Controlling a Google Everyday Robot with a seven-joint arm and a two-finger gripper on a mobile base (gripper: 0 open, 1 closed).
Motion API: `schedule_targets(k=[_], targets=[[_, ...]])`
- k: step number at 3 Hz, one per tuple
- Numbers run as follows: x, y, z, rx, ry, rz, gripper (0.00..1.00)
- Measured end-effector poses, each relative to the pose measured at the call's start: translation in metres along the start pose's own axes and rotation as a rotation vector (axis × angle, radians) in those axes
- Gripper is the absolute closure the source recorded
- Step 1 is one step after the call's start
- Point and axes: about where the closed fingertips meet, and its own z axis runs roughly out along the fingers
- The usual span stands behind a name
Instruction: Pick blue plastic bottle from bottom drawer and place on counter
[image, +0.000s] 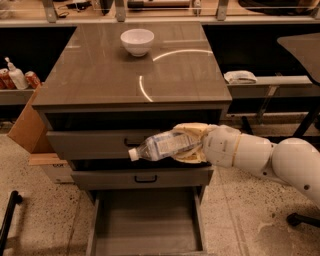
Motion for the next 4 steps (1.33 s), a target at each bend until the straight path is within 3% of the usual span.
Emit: schedule_targets(k=[1, 2, 3, 4], targets=[[0.0, -0.003, 0.0, 0.003, 0.0, -0.003, 1.0], [0.001, -0.028, 0.003, 0.03, 0.004, -0.028, 1.0], [0.002, -0.067, 0.0, 0.063, 0.009, -0.055, 1.0], [0.019, -0.111, 0.0, 0.121, 0.002, -0.045, 1.0]])
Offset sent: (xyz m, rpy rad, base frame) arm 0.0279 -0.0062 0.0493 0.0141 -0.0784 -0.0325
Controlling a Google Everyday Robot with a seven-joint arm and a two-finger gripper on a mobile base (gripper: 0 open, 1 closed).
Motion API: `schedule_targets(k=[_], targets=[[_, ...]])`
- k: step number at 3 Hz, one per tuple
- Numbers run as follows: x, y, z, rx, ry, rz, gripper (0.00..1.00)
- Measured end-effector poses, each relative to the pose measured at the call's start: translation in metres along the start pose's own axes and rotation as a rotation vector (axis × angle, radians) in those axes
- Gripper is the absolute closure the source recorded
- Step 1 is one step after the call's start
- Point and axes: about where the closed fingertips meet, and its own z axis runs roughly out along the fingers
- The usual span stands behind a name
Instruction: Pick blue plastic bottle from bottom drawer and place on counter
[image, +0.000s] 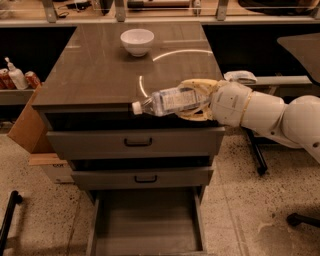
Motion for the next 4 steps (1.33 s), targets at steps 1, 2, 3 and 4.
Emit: schedule_targets(k=[1, 2, 3, 4], targets=[[0.0, 0.0, 0.0, 0.0, 0.0, 0.0, 1.0], [0.005, -0.016, 0.011, 0.053, 0.034, 0.042, 1.0], [0.007, -0.03, 0.022, 0.08, 0.059, 0.099, 1.0], [0.018, -0.042, 0.037, 0.075, 0.063, 0.18, 1.0]])
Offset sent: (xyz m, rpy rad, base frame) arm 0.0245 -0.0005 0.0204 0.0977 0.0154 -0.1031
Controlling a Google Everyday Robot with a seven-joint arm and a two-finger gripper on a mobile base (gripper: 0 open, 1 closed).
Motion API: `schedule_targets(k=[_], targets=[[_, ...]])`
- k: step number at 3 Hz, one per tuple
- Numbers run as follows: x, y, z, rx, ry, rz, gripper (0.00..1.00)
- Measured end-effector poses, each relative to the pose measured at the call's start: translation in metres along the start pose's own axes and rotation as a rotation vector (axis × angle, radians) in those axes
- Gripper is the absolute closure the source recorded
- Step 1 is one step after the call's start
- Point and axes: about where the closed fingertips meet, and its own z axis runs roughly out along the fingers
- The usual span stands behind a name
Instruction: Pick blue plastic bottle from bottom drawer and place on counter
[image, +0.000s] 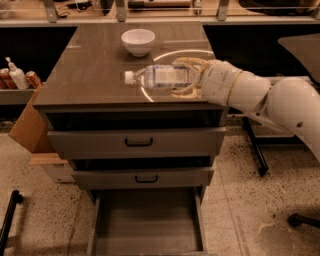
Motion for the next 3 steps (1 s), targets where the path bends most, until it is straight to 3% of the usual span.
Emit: schedule_targets(k=[2, 3], targets=[[0.039, -0.019, 0.033, -0.033, 0.016, 0.178, 1.0], [0.054, -0.023, 0.043, -0.03, 0.024, 0.229, 1.0]])
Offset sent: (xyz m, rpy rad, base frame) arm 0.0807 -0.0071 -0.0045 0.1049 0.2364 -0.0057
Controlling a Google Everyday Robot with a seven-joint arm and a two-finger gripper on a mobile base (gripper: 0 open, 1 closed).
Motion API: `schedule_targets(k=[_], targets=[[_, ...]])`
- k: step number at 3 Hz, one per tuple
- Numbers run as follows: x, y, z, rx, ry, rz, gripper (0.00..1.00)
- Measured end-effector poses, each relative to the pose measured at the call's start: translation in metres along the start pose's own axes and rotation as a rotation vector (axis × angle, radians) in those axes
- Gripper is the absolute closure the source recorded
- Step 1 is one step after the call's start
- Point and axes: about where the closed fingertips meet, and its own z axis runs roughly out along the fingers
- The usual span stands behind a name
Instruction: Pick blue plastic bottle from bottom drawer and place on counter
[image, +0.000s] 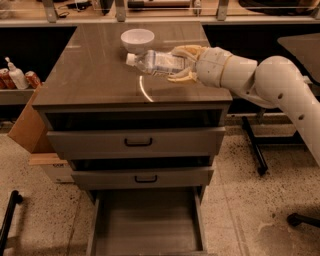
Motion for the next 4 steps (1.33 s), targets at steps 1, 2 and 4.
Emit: schedule_targets(k=[1, 2, 4], targets=[[0.011, -0.004, 0.012, -0.005, 0.009, 0.042, 1.0], [0.022, -0.007, 0.032, -0.029, 0.029, 0.072, 0.75], [0.034, -0.004, 0.049, -0.047, 0.055, 0.111, 0.27]])
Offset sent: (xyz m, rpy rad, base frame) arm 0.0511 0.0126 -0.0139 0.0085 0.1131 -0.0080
